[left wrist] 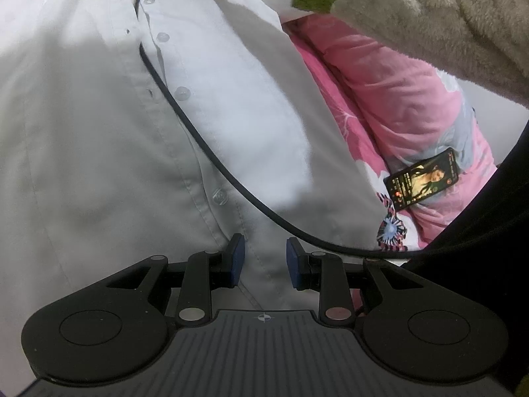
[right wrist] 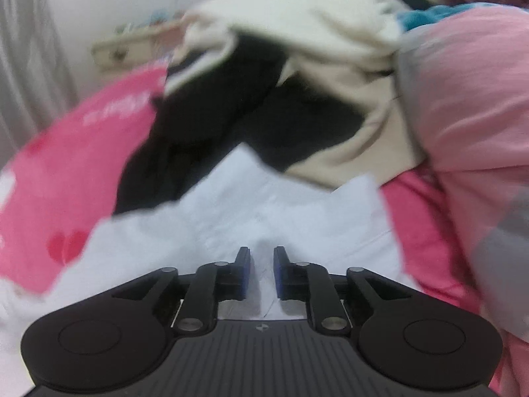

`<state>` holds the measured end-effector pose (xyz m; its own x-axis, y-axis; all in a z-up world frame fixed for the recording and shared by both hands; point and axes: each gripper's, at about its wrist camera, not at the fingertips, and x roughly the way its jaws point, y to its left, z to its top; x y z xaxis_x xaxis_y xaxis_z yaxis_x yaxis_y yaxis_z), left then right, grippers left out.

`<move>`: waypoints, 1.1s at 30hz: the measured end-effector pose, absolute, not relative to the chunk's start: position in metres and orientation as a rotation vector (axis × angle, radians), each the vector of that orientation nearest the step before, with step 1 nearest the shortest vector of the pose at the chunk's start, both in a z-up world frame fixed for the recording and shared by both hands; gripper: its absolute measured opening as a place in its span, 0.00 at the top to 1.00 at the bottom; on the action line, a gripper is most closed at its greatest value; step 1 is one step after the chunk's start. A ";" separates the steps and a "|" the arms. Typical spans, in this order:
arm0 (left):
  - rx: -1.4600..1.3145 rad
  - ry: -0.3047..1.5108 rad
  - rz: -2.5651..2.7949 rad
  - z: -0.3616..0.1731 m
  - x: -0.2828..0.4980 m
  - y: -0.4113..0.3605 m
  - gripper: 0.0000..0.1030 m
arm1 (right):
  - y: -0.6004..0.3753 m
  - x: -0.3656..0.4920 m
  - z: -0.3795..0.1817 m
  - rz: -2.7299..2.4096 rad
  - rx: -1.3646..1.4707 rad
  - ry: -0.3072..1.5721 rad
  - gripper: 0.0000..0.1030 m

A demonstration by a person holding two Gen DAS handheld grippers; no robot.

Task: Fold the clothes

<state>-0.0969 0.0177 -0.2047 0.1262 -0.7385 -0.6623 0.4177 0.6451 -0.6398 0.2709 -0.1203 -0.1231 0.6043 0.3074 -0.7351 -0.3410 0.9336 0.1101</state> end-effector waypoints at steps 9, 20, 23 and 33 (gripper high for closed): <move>-0.334 1.171 -0.868 -0.205 -0.097 0.018 0.74 | -0.141 0.272 -0.113 0.380 -0.011 0.827 0.73; -0.325 1.172 -0.865 -0.201 -0.097 0.017 0.74 | -0.140 0.284 -0.155 0.357 -0.043 0.943 0.63; -0.319 1.166 -0.863 -0.199 -0.098 0.016 0.74 | -0.154 0.292 -0.159 0.348 0.096 0.954 0.63; -0.301 1.129 -0.860 -0.195 -0.105 0.017 0.74 | -0.214 0.248 -0.087 0.565 0.355 0.802 0.61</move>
